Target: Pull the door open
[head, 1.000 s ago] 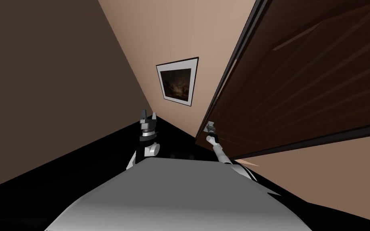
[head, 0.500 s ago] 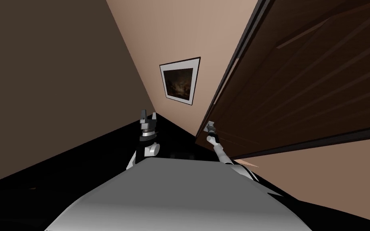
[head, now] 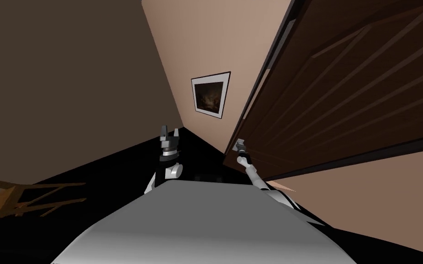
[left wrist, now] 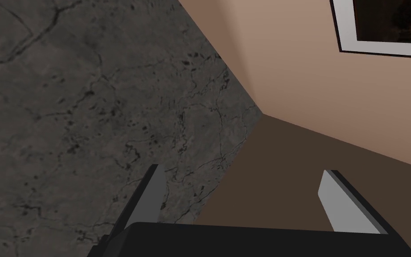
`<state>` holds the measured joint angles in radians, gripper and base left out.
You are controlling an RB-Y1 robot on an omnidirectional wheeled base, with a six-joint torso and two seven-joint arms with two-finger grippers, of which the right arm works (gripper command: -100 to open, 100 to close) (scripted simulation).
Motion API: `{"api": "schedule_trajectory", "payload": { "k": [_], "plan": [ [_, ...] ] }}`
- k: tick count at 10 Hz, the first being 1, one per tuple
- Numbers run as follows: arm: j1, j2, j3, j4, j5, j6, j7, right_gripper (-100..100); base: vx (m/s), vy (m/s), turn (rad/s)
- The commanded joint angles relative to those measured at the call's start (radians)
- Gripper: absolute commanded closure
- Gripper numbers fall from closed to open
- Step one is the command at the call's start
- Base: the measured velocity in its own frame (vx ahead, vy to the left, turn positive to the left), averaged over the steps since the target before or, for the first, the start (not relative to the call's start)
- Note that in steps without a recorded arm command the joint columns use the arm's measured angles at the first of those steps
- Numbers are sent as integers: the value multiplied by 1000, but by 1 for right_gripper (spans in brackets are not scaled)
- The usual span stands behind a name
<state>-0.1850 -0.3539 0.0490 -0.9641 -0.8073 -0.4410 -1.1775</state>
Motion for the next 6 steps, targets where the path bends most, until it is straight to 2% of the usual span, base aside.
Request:
{"api": "schedule_trajectory", "payload": {
  "k": [1, 2, 3, 4, 6],
  "plan": [
    [9, -16, 22, -16, -2, 3, -29, 100, -257, -85, 203],
    [12, -22, 31, -21, -2, 4, -40, 100, -243, -60, 148],
    [8, -19, 26, -11, -1, 1, -33, 100, -107, -21, 40],
    [15, -28, 48, -19, 2, 3, -52, 100, -173, -11, 106],
    [20, -40, 67, -29, 5, 2, -69, 100, -239, -61, 105]
  ]
}}
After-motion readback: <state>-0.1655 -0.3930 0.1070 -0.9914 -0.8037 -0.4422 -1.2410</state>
